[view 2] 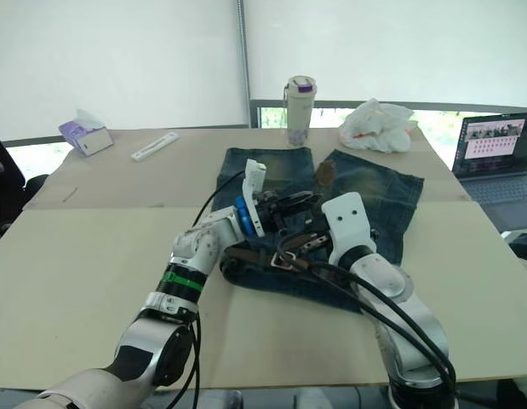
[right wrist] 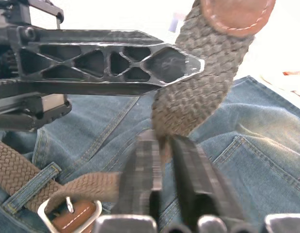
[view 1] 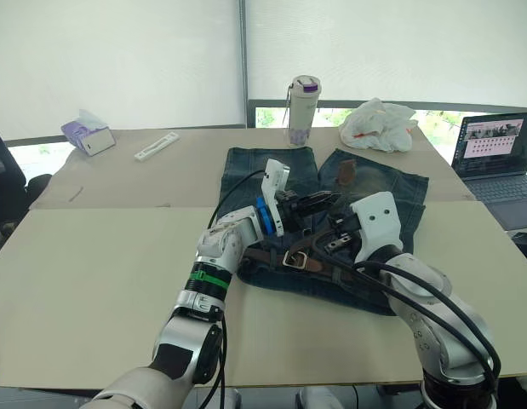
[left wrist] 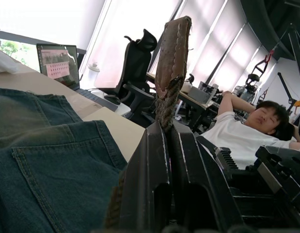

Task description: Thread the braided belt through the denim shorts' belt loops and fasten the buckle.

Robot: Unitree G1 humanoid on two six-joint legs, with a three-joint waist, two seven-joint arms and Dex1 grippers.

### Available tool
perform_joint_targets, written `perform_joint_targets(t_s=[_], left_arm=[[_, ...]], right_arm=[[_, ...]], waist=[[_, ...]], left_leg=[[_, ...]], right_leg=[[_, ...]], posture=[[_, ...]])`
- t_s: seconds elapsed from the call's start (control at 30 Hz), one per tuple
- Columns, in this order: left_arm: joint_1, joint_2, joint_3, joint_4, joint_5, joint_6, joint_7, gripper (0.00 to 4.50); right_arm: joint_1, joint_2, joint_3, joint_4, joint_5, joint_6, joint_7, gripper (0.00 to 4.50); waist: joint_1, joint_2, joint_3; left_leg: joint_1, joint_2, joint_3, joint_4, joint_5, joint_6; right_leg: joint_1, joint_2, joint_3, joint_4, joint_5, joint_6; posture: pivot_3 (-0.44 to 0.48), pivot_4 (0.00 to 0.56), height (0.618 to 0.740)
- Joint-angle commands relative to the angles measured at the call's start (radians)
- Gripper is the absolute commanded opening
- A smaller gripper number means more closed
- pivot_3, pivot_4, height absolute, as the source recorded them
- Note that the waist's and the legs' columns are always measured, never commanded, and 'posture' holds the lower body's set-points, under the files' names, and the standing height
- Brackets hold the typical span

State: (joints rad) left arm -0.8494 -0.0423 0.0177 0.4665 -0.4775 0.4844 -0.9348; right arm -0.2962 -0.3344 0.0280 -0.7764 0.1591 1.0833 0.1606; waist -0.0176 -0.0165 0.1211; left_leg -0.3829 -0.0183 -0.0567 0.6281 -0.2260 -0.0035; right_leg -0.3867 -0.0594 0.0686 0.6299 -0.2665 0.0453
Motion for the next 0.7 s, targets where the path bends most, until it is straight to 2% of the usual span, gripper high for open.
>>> perform_joint_targets(t_s=[0.03, 0.33, 0.47, 0.57, 0.7], left_arm=[[-0.001, -0.004, -0.002, -0.039, -0.019, -0.001, -0.003, 0.0], [0.005, 0.0, 0.002, -0.043, -0.023, 0.01, 0.002, 0.0], [0.0, -0.003, 0.008, -0.036, -0.025, 0.011, 0.007, 0.0], [-0.003, -0.005, 0.008, -0.033, -0.023, 0.011, 0.007, 0.0], [-0.002, -0.007, 0.005, -0.036, -0.023, 0.013, 0.005, 0.0]], right_arm=[[-0.014, -0.003, -0.012, -0.024, -0.022, -0.004, -0.024, 0.05], [-0.008, -0.001, 0.007, -0.024, -0.032, -0.018, -0.043, 0.05], [-0.02, -0.001, 0.039, -0.022, -0.057, -0.012, -0.07, 1.28], [-0.031, 0.001, 0.068, -0.005, -0.089, -0.01, -0.097, 2.35], [-0.047, 0.043, 0.069, 0.014, -0.117, -0.006, -0.135, 3.69]], waist=[[0.0, 0.0, 0.0], [0.0, 0.0, 0.0], [0.0, 0.0, 0.0], [0.0, 0.0, 0.0], [0.0, 0.0, 0.0]], left_leg=[[0.0, 0.0, 0.0, 0.0, 0.0, 0.0], [0.0, 0.0, 0.0, 0.0, 0.0, 0.0], [0.0, 0.0, 0.0, 0.0, 0.0, 0.0], [0.0, 0.0, 0.0, 0.0, 0.0, 0.0], [0.0, 0.0, 0.0, 0.0, 0.0, 0.0]], right_leg=[[0.0, 0.0, 0.0, 0.0, 0.0, 0.0], [0.0, 0.0, 0.0, 0.0, 0.0, 0.0], [0.0, 0.0, 0.0, 0.0, 0.0, 0.0], [0.0, 0.0, 0.0, 0.0, 0.0, 0.0], [0.0, 0.0, 0.0, 0.0, 0.0, 0.0]], posture=[[0.0, 0.15, 0.74], [0.0, 0.15, 0.74], [0.0, 0.15, 0.74], [0.0, 0.15, 0.74], [0.0, 0.15, 0.74]])
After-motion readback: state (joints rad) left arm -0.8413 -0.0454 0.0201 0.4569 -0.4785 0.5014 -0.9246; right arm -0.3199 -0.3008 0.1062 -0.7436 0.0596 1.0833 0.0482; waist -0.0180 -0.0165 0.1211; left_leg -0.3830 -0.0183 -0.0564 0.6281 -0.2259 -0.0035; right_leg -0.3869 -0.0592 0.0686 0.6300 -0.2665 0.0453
